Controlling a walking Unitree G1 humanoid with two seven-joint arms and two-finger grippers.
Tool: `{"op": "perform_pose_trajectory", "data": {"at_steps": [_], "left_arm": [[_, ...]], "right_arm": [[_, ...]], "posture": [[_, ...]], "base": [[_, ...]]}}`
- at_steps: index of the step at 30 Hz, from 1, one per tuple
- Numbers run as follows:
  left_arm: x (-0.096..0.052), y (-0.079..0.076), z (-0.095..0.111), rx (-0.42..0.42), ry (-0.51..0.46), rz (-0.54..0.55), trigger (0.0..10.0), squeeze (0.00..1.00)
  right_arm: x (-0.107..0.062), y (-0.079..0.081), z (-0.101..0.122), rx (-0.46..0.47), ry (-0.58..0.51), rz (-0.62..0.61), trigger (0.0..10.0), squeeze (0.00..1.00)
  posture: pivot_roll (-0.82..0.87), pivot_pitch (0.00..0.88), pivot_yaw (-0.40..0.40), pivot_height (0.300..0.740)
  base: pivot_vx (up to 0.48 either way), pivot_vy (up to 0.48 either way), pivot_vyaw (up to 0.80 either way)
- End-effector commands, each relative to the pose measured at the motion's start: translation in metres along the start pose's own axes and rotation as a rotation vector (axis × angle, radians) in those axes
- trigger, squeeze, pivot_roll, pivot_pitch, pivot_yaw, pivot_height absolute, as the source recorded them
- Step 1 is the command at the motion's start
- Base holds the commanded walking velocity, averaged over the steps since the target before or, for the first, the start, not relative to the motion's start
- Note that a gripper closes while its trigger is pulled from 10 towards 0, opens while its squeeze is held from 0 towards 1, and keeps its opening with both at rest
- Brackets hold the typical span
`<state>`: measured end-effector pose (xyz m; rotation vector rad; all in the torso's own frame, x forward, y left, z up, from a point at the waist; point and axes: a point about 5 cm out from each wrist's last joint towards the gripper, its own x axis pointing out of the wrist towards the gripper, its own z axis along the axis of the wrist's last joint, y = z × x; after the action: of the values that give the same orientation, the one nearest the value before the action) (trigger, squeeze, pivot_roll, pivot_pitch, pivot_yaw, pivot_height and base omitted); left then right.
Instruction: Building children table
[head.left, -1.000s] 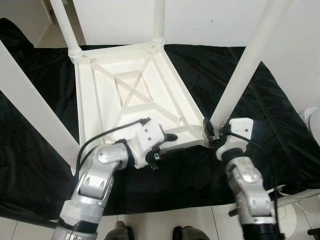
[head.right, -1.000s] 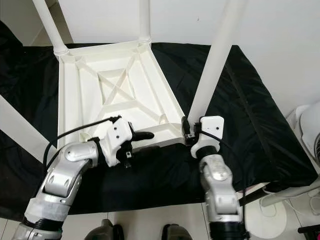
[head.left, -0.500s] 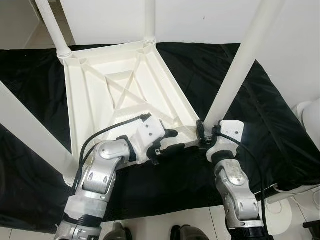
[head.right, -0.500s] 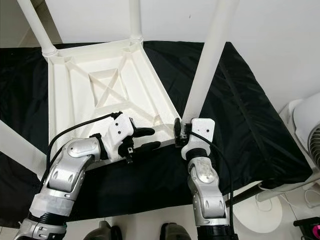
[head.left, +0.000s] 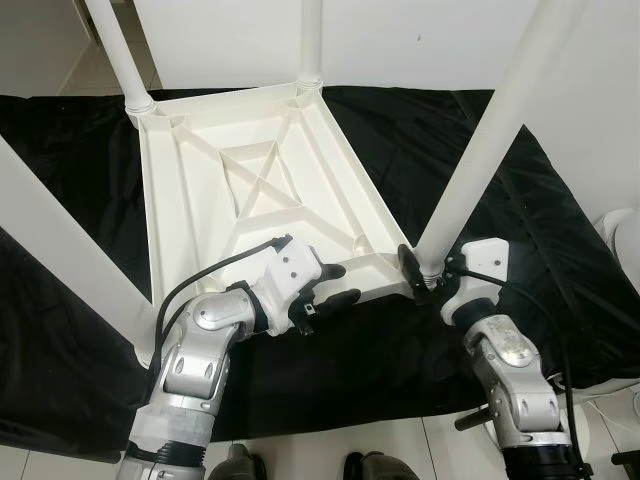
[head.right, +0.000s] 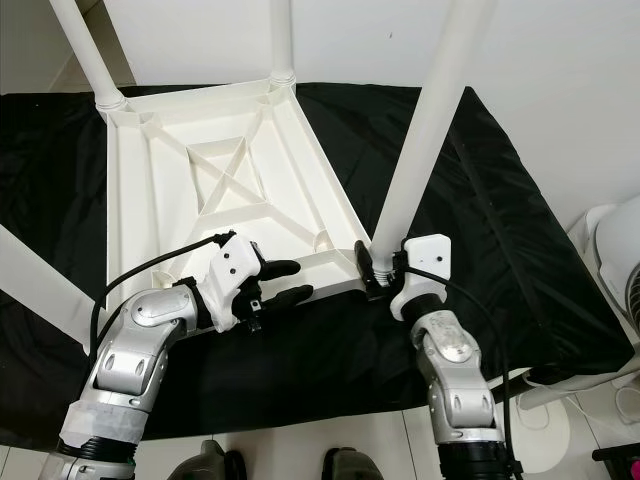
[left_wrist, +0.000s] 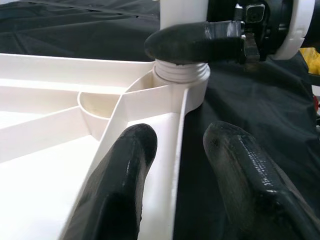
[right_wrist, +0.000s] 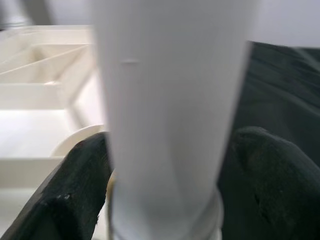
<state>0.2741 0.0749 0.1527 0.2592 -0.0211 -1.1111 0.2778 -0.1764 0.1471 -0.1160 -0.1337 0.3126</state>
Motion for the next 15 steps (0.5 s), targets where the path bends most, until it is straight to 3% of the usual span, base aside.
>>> {"op": "perform_pose_trajectory", "data": {"at_steps": [1, 4, 15], "left_arm": [[-0.002, 0.013, -0.004, -0.012, 0.028, 0.304, 10.0, 0.0], [0.001, 0.015, -0.006, -0.059, 0.05, 0.3, 10.0, 0.0], [0.007, 0.021, -0.005, 0.006, 0.07, 0.323, 10.0, 0.0]], "right_arm": [[-0.001, -0.002, -0.003, 0.004, -0.004, 0.04, 10.0, 0.0], [0.003, -0.004, -0.003, -0.024, -0.022, 0.168, 10.0, 0.0], [0.017, -0.005, 0.0, -0.039, -0.032, 0.278, 10.0, 0.0]], "posture": [[-0.12, 0.046, 0.03, 0.74], [-0.13, 0.044, 0.044, 0.74], [-0.14, 0.022, 0.043, 0.74]], "base": [[0.0, 0.0, 0.0], [0.0, 0.0, 0.0], [0.0, 0.0, 0.0]]}}
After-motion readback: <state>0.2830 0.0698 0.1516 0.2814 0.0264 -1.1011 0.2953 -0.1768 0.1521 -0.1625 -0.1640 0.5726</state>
